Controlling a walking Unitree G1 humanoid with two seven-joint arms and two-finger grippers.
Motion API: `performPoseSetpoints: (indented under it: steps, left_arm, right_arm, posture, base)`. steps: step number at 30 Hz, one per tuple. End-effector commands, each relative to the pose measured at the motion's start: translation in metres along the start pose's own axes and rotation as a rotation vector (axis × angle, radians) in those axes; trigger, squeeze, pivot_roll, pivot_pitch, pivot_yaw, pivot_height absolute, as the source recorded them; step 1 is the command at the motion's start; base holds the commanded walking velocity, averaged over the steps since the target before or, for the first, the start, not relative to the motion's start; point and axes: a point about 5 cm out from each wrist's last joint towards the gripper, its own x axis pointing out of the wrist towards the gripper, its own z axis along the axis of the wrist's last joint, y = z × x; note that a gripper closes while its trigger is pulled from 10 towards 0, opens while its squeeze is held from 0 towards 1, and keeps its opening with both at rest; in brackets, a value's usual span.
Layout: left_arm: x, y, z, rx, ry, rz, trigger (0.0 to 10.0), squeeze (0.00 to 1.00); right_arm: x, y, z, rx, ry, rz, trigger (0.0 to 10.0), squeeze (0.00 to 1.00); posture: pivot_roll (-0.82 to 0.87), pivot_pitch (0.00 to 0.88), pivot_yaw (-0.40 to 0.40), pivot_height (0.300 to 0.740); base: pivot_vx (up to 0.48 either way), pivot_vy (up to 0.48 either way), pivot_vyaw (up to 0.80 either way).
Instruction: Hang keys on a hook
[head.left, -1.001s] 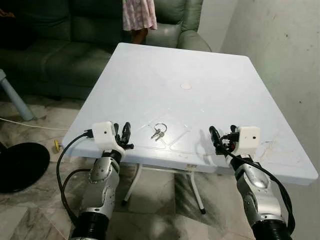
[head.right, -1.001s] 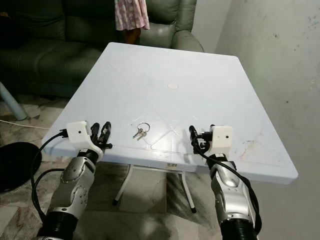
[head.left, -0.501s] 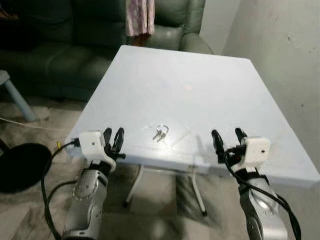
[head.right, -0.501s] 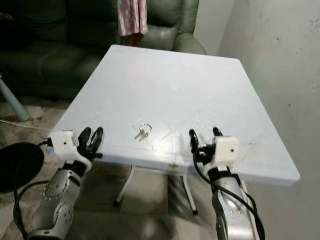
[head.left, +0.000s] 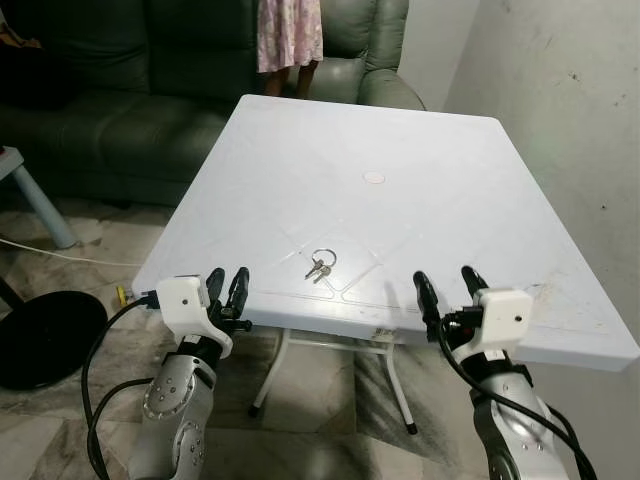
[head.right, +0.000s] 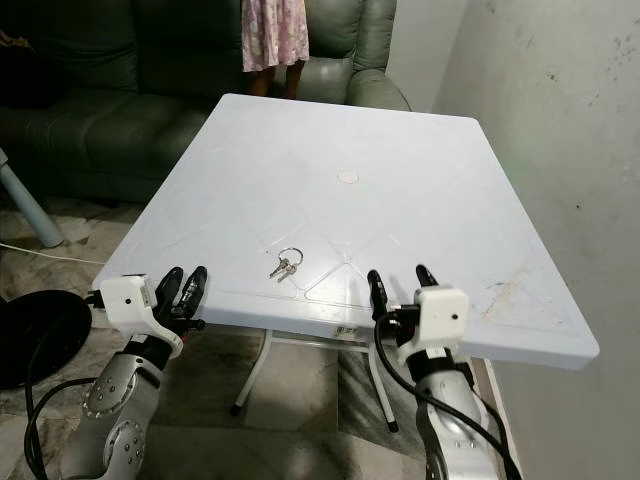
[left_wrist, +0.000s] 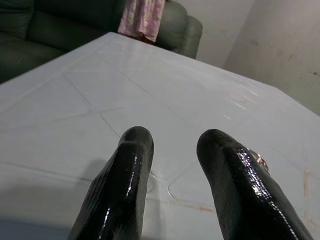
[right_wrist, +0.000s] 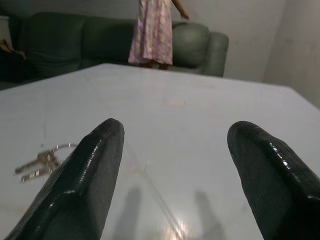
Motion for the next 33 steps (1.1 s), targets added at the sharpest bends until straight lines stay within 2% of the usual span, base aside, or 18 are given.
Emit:
performPoseSetpoints:
  steps: [1, 16, 24, 33]
  left_arm:
    - [0.0022, 0.0003, -0.0014, -0.009, 0.013, 0.000, 10.0, 0.00]
    - [0.0078, 0.0019, -0.0007, -0.010, 0.008, 0.021, 10.0, 0.00]
    - [0.0113, 0.0052, -0.0036, 0.022, 0.020, 0.093, 10.0, 0.00]
    - [0.0117, 0.0052, -0.0061, 0.017, 0.028, 0.083, 10.0, 0.00]
  right_arm:
    - [0.0022, -0.0059, -0.0001, -0.006, 0.009, -0.018, 10.0, 0.00]
    - [0.0039, -0.0087, 0.0000, -0.019, 0.016, 0.003, 10.0, 0.00]
    - [0.0033, -0.0102, -0.0004, -0.023, 0.024, 0.013, 10.0, 0.00]
    - [0.0010, -0.0104, -0.0007, -0.019, 0.034, 0.030, 10.0, 0.00]
  posture:
    - [0.14, 0.000, -0.059, 0.736]
    - [0.15, 0.000, -0.079, 0.736]
    - [0.15, 0.000, -0.087, 0.736]
    - [0.14, 0.000, -0.095, 0.736]
  base:
    - [0.000, 0.480, 0.00]
    - [0.000, 0.472, 0.00]
    - [0.000, 0.000, 0.00]
    - [0.000, 0.000, 0.00]
